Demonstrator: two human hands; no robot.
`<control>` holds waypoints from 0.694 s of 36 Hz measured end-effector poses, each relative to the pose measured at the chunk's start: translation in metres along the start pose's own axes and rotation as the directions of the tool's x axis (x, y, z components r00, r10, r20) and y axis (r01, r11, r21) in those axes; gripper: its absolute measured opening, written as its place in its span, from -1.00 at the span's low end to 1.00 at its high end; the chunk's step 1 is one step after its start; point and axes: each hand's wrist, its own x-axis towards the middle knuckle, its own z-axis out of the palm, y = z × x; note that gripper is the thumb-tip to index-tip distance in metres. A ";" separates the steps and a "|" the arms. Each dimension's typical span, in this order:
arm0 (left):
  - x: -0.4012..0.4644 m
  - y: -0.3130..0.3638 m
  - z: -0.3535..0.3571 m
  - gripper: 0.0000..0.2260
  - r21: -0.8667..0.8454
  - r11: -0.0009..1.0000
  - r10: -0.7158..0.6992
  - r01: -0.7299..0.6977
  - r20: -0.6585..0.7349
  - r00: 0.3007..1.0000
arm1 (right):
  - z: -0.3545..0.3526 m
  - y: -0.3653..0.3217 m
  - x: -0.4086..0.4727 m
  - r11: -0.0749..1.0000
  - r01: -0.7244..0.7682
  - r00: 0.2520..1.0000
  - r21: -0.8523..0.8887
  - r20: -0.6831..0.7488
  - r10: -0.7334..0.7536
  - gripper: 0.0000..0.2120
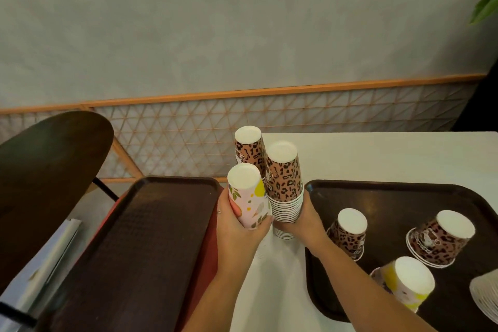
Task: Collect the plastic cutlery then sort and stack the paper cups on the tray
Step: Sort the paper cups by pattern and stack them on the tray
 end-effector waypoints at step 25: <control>-0.081 -0.051 0.046 -0.59 0.041 0.798 -0.597 0.602 0.193 0.779 | -0.013 0.015 -0.022 0.998 0.062 0.995 0.021 -0.075 -0.060 -0.17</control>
